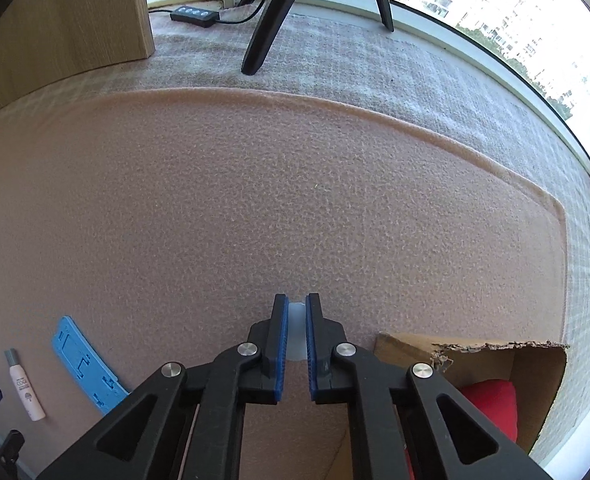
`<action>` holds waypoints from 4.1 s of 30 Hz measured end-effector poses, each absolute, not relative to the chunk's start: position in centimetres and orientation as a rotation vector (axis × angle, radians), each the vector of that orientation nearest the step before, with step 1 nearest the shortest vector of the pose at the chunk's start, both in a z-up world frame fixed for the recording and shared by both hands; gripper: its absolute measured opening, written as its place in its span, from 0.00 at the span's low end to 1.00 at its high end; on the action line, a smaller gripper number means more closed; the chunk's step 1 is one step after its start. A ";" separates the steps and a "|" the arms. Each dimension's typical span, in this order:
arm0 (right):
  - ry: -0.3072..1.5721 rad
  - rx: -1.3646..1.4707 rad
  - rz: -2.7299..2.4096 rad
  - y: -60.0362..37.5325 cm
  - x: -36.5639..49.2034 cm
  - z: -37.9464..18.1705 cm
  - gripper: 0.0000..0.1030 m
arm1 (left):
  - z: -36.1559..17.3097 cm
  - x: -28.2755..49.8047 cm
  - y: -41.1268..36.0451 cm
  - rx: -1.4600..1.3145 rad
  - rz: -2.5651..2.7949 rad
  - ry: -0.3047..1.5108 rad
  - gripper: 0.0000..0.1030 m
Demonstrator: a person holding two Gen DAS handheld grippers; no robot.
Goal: Organize objects
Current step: 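Close the left gripper on the white bottle while the right lifts the white block, then carry the white bottle and white block over the box and open both grippers, then withdraw both tools from the box and move the right tool to the blue phone stand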
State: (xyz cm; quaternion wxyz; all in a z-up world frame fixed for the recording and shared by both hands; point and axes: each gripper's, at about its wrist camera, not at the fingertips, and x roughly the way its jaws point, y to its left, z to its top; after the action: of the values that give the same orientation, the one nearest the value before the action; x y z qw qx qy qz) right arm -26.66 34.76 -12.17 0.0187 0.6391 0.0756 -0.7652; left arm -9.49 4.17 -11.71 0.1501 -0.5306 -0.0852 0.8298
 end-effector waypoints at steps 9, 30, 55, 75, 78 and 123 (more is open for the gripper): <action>0.046 1.848 -2.368 33.1 -22.1 -10.4 0.07 | -12.2 -11.7 5.3 -1.553 2.390 -0.249 0.62; -0.223 1.710 -2.395 32.9 -12.8 -11.2 0.07 | -14.1 -13.4 6.7 -1.641 2.454 -0.069 0.21; -0.451 1.562 -2.518 40.9 -6.1 -6.5 0.07 | -7.3 -9.6 17.5 -1.381 2.250 -0.094 0.21; -0.815 1.545 -2.535 52.1 -1.6 -6.6 0.07 | -5.5 -5.9 35.5 -1.241 1.973 0.054 0.21; -0.774 1.558 -2.581 52.7 -1.7 -6.6 0.07 | -5.6 -5.8 37.1 -1.236 1.963 0.075 0.21; -0.534 1.549 -2.722 49.2 -3.6 -4.9 0.59 | -4.3 -6.2 29.5 -1.231 2.212 0.149 0.88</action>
State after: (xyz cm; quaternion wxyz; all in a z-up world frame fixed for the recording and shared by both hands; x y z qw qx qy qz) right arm -3.58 49.24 -4.88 -0.0178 0.4875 -0.1681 -0.8566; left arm -6.23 29.53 -4.27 0.2982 -0.4634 0.0561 0.8326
